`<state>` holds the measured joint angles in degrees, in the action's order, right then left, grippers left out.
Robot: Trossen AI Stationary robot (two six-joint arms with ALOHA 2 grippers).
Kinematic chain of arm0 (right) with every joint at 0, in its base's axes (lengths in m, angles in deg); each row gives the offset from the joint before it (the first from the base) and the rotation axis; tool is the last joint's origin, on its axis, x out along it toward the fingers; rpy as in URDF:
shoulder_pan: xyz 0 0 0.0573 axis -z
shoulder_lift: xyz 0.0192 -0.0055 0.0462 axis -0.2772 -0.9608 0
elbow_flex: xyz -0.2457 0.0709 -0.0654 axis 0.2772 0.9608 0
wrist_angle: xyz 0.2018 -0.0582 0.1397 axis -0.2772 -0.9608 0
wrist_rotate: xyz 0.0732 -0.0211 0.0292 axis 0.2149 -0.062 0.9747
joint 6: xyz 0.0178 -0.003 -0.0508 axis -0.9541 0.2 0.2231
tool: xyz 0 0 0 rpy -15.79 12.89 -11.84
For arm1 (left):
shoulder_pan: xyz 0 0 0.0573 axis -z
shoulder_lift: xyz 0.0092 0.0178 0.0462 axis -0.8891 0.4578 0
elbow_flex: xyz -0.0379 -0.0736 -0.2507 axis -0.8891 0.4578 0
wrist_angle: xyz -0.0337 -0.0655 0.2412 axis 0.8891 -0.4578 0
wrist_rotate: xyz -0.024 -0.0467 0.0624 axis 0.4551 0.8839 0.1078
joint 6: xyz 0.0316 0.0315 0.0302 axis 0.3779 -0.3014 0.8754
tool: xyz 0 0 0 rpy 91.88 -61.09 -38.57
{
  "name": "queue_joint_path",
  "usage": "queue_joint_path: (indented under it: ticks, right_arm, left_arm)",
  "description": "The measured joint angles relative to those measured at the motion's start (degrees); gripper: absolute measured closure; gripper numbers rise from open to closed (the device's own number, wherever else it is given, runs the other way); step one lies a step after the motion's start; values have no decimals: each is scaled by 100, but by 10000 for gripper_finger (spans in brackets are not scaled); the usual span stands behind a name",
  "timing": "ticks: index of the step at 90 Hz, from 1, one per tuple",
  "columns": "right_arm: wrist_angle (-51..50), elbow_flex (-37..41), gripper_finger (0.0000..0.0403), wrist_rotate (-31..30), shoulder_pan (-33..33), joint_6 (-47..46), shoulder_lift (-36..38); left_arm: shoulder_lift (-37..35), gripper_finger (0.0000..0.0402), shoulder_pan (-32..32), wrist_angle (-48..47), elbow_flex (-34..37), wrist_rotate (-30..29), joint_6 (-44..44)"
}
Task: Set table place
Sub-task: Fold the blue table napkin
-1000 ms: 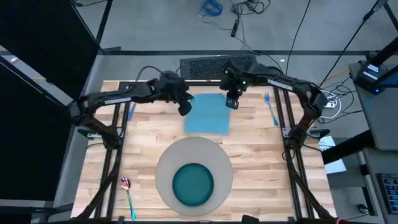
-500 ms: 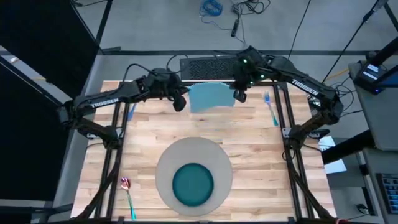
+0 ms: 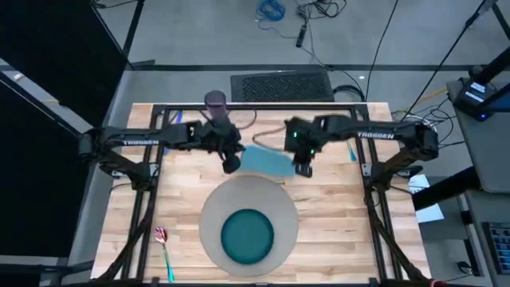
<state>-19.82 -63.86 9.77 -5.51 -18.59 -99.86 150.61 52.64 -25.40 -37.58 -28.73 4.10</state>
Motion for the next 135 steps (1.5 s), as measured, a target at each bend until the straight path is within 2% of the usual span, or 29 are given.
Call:
queue_joint_path:
  ticks: [18,37,58,76,106,119,135]
  right_arm:
    - [723,649,403,-18,-820,-620,4]
    - [1457,1022,403,-51,-997,-907,4]
    - [1594,1064,403,-374,-595,-683,2]
    - [1602,1072,403,-366,-162,-398,-111]
    - [1620,1070,403,-305,263,-83,-441]
    - [1646,1072,403,-304,386,15,-634]
    - [1697,1072,403,-306,504,108,-915]
  left_arm:
    - [0,401,530,-40,269,-272,-367]
    - [33,401,859,5,614,-497,-889]
    - [213,401,963,226,802,-856,-1085]
    - [478,401,870,265,867,-1174,-1080]
    - [1194,401,674,834,865,-1212,-879]
    - [1318,401,683,876,861,-1227,-869]
    - [1327,401,679,848,863,-1512,-805]
